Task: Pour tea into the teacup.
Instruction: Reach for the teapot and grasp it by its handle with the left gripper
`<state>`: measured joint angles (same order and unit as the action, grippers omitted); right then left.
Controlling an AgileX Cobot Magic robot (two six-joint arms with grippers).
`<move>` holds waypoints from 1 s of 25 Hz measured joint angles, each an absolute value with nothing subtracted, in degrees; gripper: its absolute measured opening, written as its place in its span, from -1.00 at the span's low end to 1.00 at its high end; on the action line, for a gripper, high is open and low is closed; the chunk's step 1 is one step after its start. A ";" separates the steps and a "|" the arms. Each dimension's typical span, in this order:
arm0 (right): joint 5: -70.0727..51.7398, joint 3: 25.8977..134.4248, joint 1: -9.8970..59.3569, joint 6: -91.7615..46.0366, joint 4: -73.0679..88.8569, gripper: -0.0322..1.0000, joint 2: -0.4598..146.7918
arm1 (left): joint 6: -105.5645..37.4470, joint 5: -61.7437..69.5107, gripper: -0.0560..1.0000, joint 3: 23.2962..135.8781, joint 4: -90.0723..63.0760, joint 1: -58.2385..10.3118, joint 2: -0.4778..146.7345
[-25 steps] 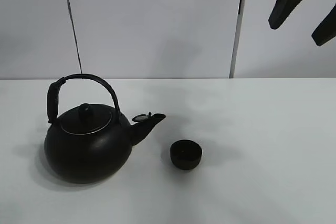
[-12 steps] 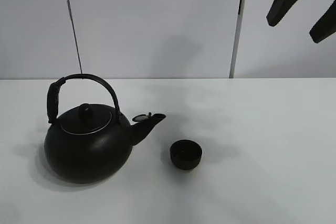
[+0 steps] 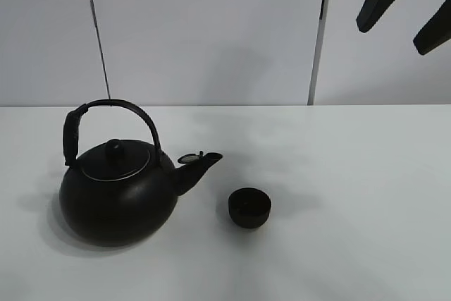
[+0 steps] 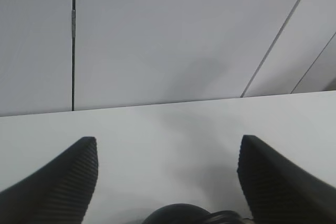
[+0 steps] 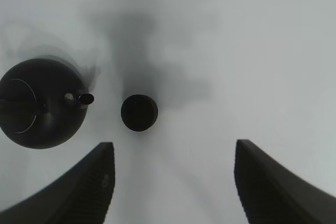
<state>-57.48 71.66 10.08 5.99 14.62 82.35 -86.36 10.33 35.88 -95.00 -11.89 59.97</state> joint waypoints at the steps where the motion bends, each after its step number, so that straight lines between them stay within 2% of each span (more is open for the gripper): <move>1: -57.48 71.66 10.08 5.99 14.62 -0.06 82.35 | -88.33 10.42 0.13 35.88 -96.39 -11.89 59.91; 7: -57.48 71.66 10.08 5.99 14.62 -0.06 82.35 | -92.71 10.46 0.13 35.77 -98.01 -11.89 59.91; 22: -57.43 71.66 10.08 5.99 14.62 -0.06 82.35 | -93.13 12.67 0.13 35.71 -98.20 -11.89 59.91; 25: -57.43 71.66 10.08 5.99 14.62 -0.06 82.35 | -87.86 12.71 0.13 35.59 -94.93 -11.89 59.91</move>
<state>-57.43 71.66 10.08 5.99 14.62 82.35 -87.86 12.71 35.59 -94.93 -11.89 59.91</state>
